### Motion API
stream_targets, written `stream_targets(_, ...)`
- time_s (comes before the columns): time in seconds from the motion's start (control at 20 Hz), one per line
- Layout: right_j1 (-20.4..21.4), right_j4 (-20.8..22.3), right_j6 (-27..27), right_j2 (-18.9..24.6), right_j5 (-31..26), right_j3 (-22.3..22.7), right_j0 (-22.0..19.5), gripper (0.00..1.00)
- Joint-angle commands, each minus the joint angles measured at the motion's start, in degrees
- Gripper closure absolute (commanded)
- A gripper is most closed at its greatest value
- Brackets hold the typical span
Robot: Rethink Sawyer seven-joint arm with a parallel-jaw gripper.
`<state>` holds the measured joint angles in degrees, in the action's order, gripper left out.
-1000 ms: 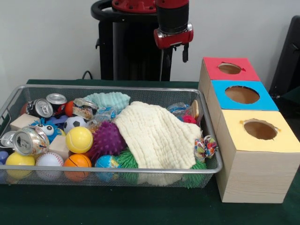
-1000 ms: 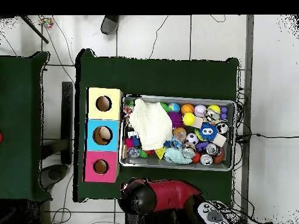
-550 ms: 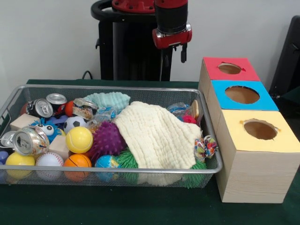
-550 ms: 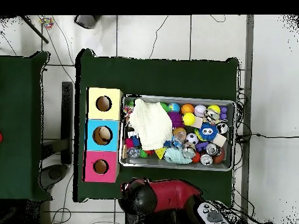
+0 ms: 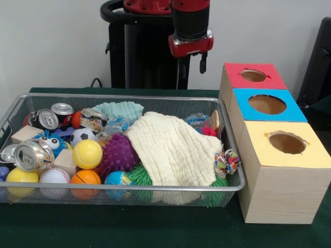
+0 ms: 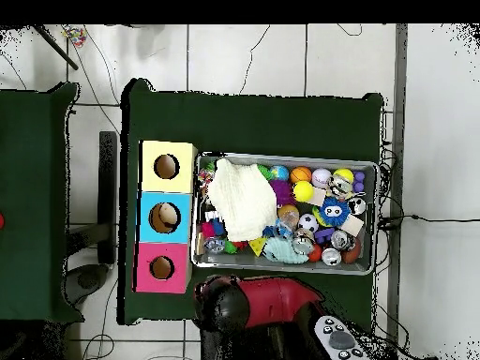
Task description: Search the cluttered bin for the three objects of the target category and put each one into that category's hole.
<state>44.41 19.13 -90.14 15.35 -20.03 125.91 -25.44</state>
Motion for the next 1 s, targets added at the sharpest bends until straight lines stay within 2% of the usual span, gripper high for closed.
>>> stream_targets(0.05, -0.21, -0.89, -3.03, 2.37, -4.86, -12.02, 1.5, 0.0)
stream_targets(0.25, 0.12, -1.59, -2.61, 2.41, -7.65, -14.09, 2.16, 0.0)
stream_targets(0.6, -2.19, -3.38, -1.35, 4.8, -11.94, -18.93, 2.65, 0.0)
stream_targets(1.0, -8.83, -3.48, -1.66, 5.29, -14.6, -30.84, 5.89, 0.0)
